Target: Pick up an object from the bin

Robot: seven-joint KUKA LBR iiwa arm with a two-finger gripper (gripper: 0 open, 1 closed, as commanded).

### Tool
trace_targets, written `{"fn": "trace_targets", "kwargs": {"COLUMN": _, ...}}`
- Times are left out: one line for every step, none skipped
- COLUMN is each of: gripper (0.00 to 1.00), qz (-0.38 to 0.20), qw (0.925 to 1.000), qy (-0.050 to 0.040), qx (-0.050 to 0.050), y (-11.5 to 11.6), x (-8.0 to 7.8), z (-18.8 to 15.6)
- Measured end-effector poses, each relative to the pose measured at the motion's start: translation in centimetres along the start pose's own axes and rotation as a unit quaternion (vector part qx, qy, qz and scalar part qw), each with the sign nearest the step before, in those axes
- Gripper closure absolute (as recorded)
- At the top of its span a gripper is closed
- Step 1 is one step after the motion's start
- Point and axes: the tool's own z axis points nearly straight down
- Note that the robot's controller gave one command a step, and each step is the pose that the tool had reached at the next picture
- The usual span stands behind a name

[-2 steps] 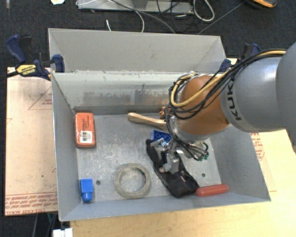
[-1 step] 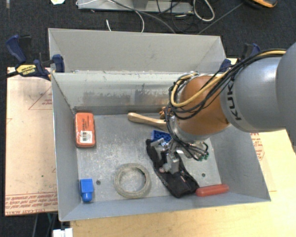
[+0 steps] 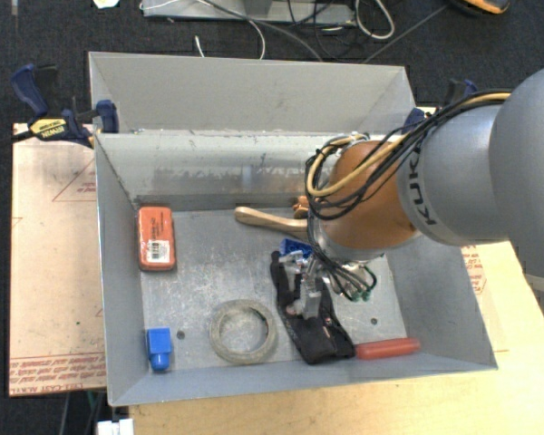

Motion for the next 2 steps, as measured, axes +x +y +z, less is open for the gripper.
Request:
{"fn": "trace_targets", "kwargs": {"gripper": 1.0, "qz": 0.023, "qw": 0.9997, "qy": -0.0029, "qx": 0.0, "y": 0.7, "x": 0.1, "z": 0.0}}
{"fn": "trace_targets", "kwargs": {"gripper": 1.0, "qz": 0.005, "qw": 1.0, "qy": -0.0002, "qx": -0.001, "y": 0.4, "x": 0.0, "z": -4.9}}
